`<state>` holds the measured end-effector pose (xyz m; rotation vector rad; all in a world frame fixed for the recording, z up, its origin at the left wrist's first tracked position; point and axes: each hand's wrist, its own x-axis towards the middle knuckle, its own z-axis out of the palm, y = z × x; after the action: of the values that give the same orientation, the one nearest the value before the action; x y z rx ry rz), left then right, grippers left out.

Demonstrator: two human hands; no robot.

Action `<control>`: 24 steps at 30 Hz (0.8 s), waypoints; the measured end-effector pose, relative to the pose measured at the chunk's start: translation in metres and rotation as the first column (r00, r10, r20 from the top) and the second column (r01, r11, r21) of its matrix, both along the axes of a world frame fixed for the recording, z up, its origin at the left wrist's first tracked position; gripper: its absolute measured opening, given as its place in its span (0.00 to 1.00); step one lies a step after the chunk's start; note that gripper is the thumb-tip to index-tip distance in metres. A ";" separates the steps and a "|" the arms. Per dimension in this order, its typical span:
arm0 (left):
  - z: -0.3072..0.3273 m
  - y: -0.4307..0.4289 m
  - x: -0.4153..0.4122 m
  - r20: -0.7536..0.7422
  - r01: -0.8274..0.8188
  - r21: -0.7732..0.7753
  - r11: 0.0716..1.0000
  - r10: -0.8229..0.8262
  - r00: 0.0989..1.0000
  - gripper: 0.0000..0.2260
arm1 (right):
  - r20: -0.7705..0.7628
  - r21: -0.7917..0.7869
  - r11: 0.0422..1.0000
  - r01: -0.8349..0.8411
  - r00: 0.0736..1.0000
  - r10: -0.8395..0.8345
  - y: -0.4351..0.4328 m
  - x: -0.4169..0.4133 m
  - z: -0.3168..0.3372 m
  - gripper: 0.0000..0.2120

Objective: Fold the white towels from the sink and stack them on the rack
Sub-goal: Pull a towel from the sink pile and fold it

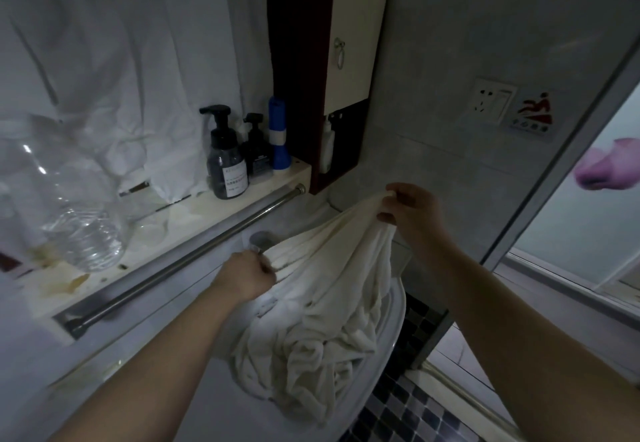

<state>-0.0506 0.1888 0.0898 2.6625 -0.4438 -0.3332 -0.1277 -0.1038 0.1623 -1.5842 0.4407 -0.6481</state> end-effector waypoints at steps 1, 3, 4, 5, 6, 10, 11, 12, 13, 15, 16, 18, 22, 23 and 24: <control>-0.003 0.001 -0.002 -0.028 0.010 0.014 1.000 -0.010 1.000 0.12 | 0.005 0.004 1.000 -0.013 1.000 0.013 0.000 -0.001 0.001 0.09; -0.009 0.004 -0.007 -0.082 -0.014 0.002 1.000 0.014 0.997 0.18 | 0.007 -0.001 0.999 -0.049 0.999 0.049 -0.002 -0.004 0.000 0.10; -0.012 0.006 -0.010 -0.079 -0.035 0.000 0.999 0.034 0.996 0.23 | 0.003 -0.004 0.998 -0.059 0.998 0.059 -0.002 -0.006 -0.002 0.10; -0.013 0.006 -0.011 -0.046 -0.033 0.009 0.999 0.034 0.998 0.27 | -0.002 -0.004 0.998 -0.062 0.998 0.062 -0.003 -0.006 -0.003 0.10; -0.013 0.006 -0.014 -0.022 -0.020 0.025 0.999 0.020 1.000 0.29 | -0.007 -0.002 0.998 -0.062 0.998 0.062 -0.002 -0.007 -0.005 0.10; -0.010 0.001 -0.017 -0.072 0.039 0.064 0.997 -0.035 0.997 0.22 | -0.022 -0.016 0.995 -0.095 0.995 0.095 0.000 -0.007 -0.008 0.10; -0.010 0.000 -0.019 -0.091 0.044 0.083 0.996 -0.036 0.995 0.22 | -0.027 -0.026 0.993 -0.111 0.994 0.110 0.001 -0.006 -0.007 0.10; -0.008 -0.002 -0.020 -0.109 0.044 0.103 0.994 -0.032 0.993 0.21 | -0.031 -0.040 0.991 -0.126 0.992 0.125 0.003 -0.006 -0.007 0.10; -0.007 -0.004 -0.021 -0.123 0.039 0.111 0.993 -0.025 0.992 0.19 | -0.035 -0.056 0.989 -0.139 0.990 0.137 0.006 -0.006 -0.006 0.10; -0.007 -0.006 -0.020 -0.164 0.042 0.109 0.993 -0.024 0.986 0.13 | -0.036 -0.086 0.985 -0.152 0.988 0.150 0.011 -0.005 -0.007 0.09; -0.008 -0.006 -0.021 -0.175 0.035 0.104 0.994 -0.016 0.985 0.13 | -0.033 -0.097 0.983 -0.154 0.988 0.151 0.012 -0.005 -0.007 0.08; -0.010 -0.002 -0.021 -0.160 -0.019 0.091 0.996 0.033 0.986 0.13 | -0.028 -0.105 0.985 -0.138 0.990 0.136 0.010 -0.006 -0.007 0.08; -0.003 0.010 -0.009 -0.131 -0.205 -0.046 0.978 0.198 0.971 0.14 | -0.024 -0.102 0.989 -0.110 0.994 0.108 -0.004 -0.011 -0.003 0.09; 0.002 0.013 -0.003 -0.135 -0.234 -0.081 0.969 0.222 0.966 0.15 | -0.024 -0.113 0.988 -0.103 0.995 0.101 -0.007 -0.010 -0.002 0.10; 0.007 0.015 0.002 -0.151 -0.260 -0.113 0.959 0.242 0.958 0.16 | -0.021 -0.121 0.988 -0.095 0.995 0.093 -0.009 -0.010 -0.001 0.10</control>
<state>-0.0482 0.2039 0.0964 2.5097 -0.0785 -0.3887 -0.1375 -0.1133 0.1612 -1.7160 0.3410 -0.6001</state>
